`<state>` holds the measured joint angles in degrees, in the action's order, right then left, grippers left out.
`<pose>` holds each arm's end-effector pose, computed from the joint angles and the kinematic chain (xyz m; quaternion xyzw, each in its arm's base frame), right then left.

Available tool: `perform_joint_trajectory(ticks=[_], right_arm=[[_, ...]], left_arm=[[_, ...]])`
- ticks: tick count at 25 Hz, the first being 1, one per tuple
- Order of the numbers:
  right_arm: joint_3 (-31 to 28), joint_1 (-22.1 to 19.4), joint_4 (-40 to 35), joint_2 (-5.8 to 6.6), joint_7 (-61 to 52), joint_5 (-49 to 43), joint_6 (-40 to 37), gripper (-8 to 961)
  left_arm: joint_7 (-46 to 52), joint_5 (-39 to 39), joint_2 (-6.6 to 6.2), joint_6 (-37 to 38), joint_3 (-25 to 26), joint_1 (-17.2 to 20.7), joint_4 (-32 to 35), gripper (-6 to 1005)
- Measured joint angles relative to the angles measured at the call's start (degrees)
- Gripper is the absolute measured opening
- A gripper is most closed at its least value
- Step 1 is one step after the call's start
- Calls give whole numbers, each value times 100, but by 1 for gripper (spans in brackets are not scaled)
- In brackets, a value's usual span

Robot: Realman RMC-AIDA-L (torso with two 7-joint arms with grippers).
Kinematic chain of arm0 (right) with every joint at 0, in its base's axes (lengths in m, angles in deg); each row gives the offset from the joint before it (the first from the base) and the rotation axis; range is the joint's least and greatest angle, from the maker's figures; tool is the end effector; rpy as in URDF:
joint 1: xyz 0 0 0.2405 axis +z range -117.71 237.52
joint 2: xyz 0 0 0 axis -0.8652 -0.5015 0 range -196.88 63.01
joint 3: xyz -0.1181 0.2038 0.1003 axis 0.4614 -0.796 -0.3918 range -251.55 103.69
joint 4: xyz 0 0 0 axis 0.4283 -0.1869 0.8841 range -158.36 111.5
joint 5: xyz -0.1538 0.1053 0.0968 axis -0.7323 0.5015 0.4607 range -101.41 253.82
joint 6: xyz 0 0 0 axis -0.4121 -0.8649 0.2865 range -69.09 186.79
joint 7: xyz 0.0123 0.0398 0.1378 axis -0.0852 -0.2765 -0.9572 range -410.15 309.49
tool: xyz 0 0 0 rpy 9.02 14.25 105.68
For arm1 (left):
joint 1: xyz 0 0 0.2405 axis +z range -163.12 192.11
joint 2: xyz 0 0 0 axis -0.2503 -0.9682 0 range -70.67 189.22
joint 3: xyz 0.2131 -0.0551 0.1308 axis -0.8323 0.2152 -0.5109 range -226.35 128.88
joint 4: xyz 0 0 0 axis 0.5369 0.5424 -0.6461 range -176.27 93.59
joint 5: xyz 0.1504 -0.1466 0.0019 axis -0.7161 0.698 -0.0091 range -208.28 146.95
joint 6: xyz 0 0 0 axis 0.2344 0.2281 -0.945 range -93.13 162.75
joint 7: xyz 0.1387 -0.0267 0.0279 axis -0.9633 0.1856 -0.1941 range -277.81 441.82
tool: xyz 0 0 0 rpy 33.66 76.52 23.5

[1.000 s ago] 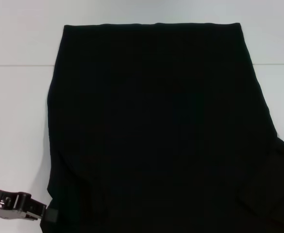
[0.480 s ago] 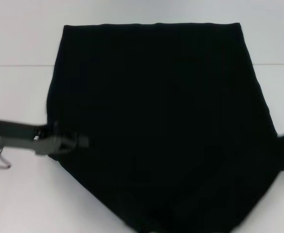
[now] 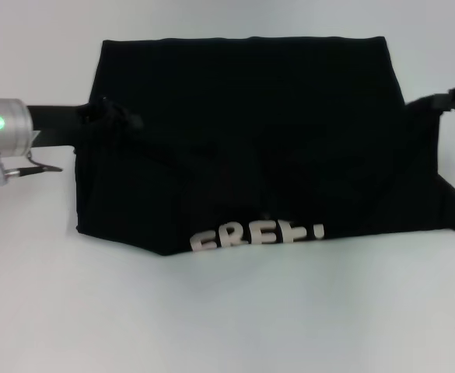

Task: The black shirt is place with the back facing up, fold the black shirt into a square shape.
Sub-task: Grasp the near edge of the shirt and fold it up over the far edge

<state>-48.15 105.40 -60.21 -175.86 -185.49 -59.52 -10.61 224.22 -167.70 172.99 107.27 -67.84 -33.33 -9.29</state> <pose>0.2683 0.4428 0.0993 -0.7454 0.5733 0.2063 0.2704 -0.2491 0.4306 0.0443 -0.6931 -0.6553 -0.2514 0.1642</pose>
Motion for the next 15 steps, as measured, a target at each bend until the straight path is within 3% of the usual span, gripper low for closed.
perform_joint_trajectory(ticks=[5, 8, 12, 15], right_arm=[[213, 352, 673, -431, 450, 10, 1907, 21], [363, 507, 969, -637, 715, 16, 2861, 21], [741, 632, 1074, -787, 807, 20, 3522, 22], [849, 721, 1036, -811, 790, 21, 3729, 24]], left_arm=[[-33, 6, 200, -1419, -470, -164, -289, 59], [-33, 18, 319, -1900, -745, -167, -309, 60], [-197, 23, 427, -2239, -793, -183, -257, 60], [-239, 40, 448, -2433, -795, -259, -231, 60]])
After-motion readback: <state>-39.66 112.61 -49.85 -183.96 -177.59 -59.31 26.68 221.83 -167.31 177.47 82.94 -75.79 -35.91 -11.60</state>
